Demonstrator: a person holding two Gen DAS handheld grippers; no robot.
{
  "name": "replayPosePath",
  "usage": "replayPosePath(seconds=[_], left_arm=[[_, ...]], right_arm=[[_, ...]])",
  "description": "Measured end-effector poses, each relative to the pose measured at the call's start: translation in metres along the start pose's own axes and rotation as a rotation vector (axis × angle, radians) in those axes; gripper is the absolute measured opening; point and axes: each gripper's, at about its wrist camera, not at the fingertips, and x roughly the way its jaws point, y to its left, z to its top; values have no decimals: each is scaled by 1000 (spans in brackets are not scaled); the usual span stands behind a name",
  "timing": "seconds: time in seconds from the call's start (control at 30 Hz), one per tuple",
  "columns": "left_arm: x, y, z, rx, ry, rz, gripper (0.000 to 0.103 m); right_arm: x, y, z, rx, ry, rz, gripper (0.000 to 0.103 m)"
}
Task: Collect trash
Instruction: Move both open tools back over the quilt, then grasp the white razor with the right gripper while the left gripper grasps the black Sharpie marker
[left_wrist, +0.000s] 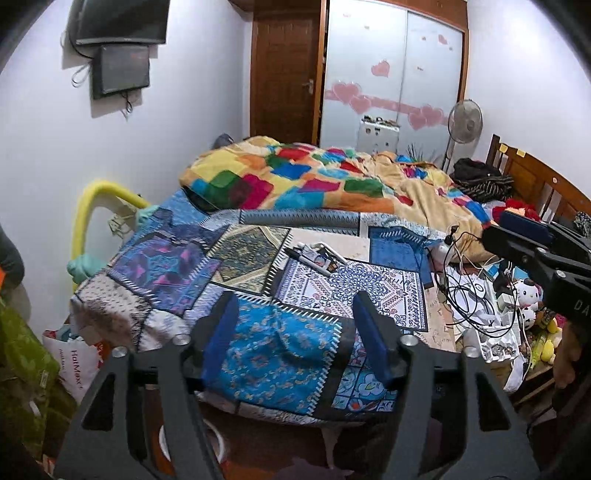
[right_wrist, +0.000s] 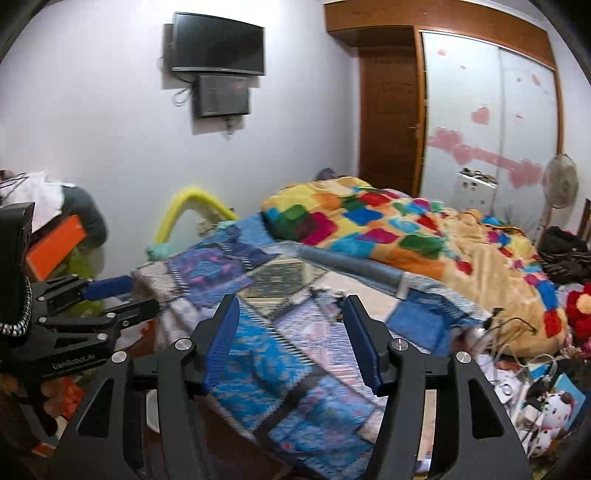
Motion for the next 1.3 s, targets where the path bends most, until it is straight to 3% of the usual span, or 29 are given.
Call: replayPosePath(seconds=[0.37,0.63,0.93,1.1,1.17,1.23,1.3], left_arm=[[114,1,11,-60,132,-26,65],[192,6,17,-85,180,-21,65],[281,19,20,-109,235,8,65],[322,29,14,-146,279,6,63],[333,33,13,-163,285,1,57],[345,36,12,-179,297,-10,55],[356,36,12,-192,309,-31,45]], right_arm=[[75,-81,-19,108,128,-89,55],[142,-108,-30,138,194,-78,55],[252,-125,-38,182,308,14,55],[308,-128,-41,208,394,91,36],[325,-127,-42,213,411,100,33],[341,-125,-42,202,427,102,23],[353,-122,-43,187,435,107,21]])
